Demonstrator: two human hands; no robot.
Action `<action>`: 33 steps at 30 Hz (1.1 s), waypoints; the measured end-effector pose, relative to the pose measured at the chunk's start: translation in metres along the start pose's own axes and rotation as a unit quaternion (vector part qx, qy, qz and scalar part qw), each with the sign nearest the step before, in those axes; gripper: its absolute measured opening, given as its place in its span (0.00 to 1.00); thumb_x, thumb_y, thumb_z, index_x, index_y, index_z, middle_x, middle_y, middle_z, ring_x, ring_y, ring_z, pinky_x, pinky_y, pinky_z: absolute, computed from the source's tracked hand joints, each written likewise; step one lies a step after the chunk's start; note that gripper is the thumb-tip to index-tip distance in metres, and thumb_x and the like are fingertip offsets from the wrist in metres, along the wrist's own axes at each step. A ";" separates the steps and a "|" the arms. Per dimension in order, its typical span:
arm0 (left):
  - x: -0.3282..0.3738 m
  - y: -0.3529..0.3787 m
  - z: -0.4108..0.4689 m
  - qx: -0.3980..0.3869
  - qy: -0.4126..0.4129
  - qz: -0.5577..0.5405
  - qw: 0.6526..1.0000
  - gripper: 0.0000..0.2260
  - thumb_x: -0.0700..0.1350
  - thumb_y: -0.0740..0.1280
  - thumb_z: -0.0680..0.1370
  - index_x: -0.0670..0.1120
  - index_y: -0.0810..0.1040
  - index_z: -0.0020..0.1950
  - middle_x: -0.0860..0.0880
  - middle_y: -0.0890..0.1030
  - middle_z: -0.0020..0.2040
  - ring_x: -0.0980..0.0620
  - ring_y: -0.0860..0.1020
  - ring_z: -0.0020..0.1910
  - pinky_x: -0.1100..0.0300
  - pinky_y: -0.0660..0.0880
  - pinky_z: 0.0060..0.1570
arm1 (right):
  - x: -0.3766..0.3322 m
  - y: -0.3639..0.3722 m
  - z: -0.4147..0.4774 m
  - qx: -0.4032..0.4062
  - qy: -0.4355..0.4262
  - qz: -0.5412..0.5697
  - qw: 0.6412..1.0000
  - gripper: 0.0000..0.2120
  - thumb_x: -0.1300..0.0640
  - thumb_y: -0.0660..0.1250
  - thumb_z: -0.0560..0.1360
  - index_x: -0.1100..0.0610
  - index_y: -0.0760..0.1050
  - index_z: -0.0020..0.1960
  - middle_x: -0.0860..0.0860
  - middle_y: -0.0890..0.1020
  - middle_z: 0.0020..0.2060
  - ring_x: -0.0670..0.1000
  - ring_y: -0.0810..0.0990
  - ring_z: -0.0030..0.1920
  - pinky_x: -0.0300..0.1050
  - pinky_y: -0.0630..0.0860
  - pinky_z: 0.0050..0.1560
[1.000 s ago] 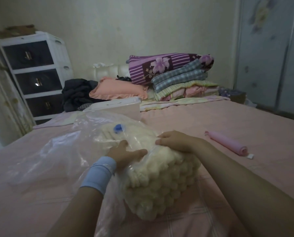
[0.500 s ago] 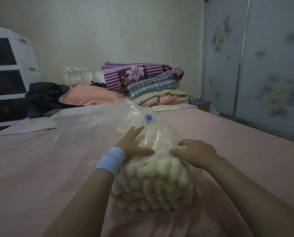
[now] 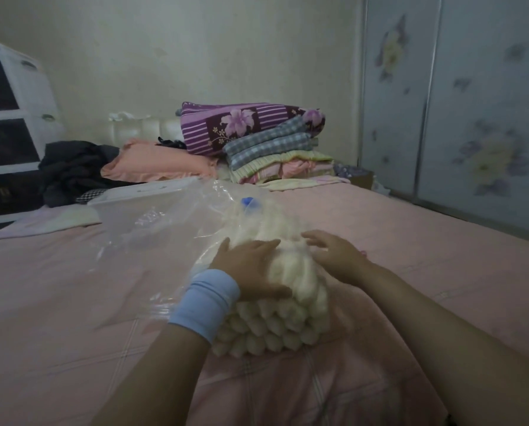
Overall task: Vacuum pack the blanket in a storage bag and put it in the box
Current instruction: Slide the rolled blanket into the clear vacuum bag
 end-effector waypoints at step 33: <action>0.046 -0.020 -0.029 0.218 0.092 -0.099 0.967 0.29 0.54 0.64 0.69 0.59 0.67 0.71 0.54 0.65 0.74 0.48 0.60 0.74 0.43 0.56 0.72 | -0.076 -0.044 -0.079 0.202 -0.352 -0.219 0.887 0.20 0.54 0.65 0.65 0.59 0.75 0.57 0.56 0.75 0.52 0.57 0.73 0.49 0.55 0.74 0.49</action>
Point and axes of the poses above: each hand's wrist, its own z-axis towards the middle knuckle, its own y-axis out of the palm, x = y × z, the point moved 9 cm from there along z, towards the middle knuckle
